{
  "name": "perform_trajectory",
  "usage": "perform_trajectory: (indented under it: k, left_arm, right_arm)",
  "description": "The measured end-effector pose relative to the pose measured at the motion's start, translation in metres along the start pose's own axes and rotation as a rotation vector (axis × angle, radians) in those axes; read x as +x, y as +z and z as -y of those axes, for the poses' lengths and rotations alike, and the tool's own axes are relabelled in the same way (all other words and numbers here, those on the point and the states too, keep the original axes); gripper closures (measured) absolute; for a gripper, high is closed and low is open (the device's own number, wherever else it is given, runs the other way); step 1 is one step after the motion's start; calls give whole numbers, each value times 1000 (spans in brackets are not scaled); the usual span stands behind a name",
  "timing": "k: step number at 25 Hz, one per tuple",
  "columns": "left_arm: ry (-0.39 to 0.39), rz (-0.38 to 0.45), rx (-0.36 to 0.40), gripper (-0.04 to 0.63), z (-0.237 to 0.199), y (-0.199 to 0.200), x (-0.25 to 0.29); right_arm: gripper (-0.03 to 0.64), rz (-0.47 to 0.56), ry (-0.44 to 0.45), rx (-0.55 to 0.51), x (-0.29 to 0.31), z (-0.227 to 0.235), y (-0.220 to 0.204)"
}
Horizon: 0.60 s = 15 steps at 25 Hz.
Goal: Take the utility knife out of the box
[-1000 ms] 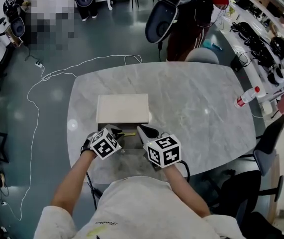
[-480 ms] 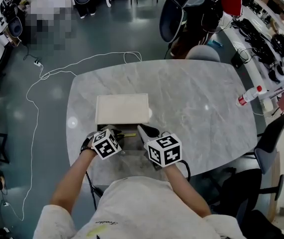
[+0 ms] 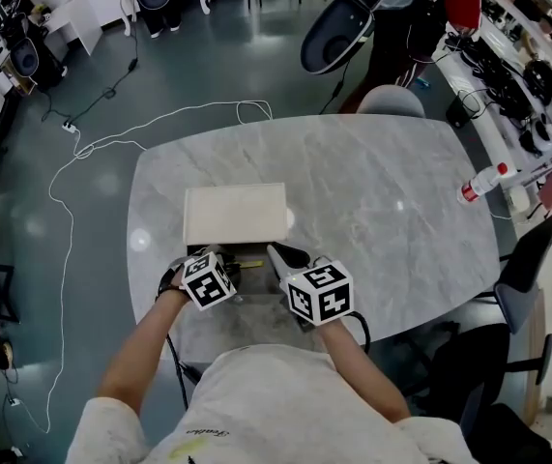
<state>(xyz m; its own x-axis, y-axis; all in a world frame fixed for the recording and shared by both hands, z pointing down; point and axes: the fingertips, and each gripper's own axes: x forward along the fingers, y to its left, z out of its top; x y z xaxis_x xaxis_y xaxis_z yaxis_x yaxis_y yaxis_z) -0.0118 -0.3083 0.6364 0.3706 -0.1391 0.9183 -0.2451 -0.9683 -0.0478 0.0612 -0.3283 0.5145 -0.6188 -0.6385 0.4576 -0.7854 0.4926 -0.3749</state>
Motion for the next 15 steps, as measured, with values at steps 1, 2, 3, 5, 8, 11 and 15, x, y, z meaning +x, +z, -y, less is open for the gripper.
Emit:
perform_trajectory:
  k: [1,2,3,5,8,11,15]
  left_arm:
    - [0,-2,4,486,0,0,1]
    - [1,-5,8,486,-1,0,1]
    - [2,-9,12,486,-1,0,2]
    - [6,-22,28,486,-2,-1,6]
    - [4,-37,54,486,-2,-3,9]
    - [8,-38,63,486,-4,-3,13]
    - [1,-44,66,488,-4,-4,15]
  right_arm:
    - [612,-1,-1,1,0,0,-1]
    - [612,-2,-2,2,0,1,-1]
    - [612,-3,-3,3,0,2,-2]
    - [612,-3,-5,4,0,3,-2]
    - [612,-2,-9,4,1,2,-1]
    - [612,-1,-15,5,1,5,-2]
    - [612,-3,-19,8,0,6,-3]
